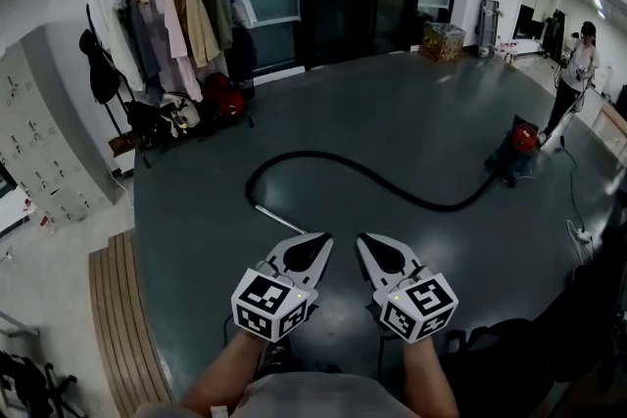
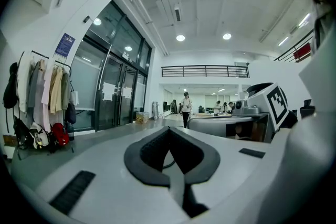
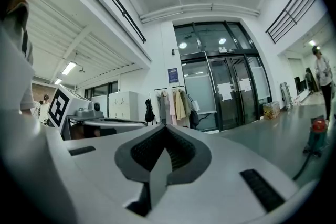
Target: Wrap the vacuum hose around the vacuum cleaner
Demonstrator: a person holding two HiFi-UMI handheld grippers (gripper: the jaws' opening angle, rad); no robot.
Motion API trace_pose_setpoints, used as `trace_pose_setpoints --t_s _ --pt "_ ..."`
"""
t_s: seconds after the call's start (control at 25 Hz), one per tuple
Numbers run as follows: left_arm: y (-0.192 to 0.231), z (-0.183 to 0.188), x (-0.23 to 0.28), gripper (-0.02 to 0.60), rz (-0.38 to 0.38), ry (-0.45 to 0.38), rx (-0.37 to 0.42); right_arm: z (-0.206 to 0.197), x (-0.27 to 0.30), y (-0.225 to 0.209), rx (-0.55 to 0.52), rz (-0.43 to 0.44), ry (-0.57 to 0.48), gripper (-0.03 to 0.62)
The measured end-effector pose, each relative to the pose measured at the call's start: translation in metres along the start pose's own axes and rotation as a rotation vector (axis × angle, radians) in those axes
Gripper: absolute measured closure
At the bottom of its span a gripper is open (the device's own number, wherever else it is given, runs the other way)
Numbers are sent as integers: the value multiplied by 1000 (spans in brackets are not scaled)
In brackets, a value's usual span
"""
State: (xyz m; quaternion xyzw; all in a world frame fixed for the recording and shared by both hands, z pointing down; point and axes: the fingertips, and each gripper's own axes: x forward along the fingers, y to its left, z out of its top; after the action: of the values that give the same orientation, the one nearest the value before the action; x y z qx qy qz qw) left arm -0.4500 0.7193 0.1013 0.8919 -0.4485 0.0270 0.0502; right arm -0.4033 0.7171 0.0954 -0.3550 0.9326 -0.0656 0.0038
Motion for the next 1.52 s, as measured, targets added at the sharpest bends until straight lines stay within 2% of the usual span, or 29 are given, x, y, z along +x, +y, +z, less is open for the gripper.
trace_pose_setpoints --t_s 0.4,0.76,1.0,1.52 --pt "-2 -1 18 575 16 27 15 0 0 -22 -2 26 14 589" --pt "45 -5 49 575 19 32 -2 -4 46 -47 -15 32 32 589" --pt "99 -4 83 575 8 27 -17 -1 102 -76 -16 21 40 589" --pt "261 -5 157 575 -4 32 -56 -7 265 -138 -10 -2 83 589"
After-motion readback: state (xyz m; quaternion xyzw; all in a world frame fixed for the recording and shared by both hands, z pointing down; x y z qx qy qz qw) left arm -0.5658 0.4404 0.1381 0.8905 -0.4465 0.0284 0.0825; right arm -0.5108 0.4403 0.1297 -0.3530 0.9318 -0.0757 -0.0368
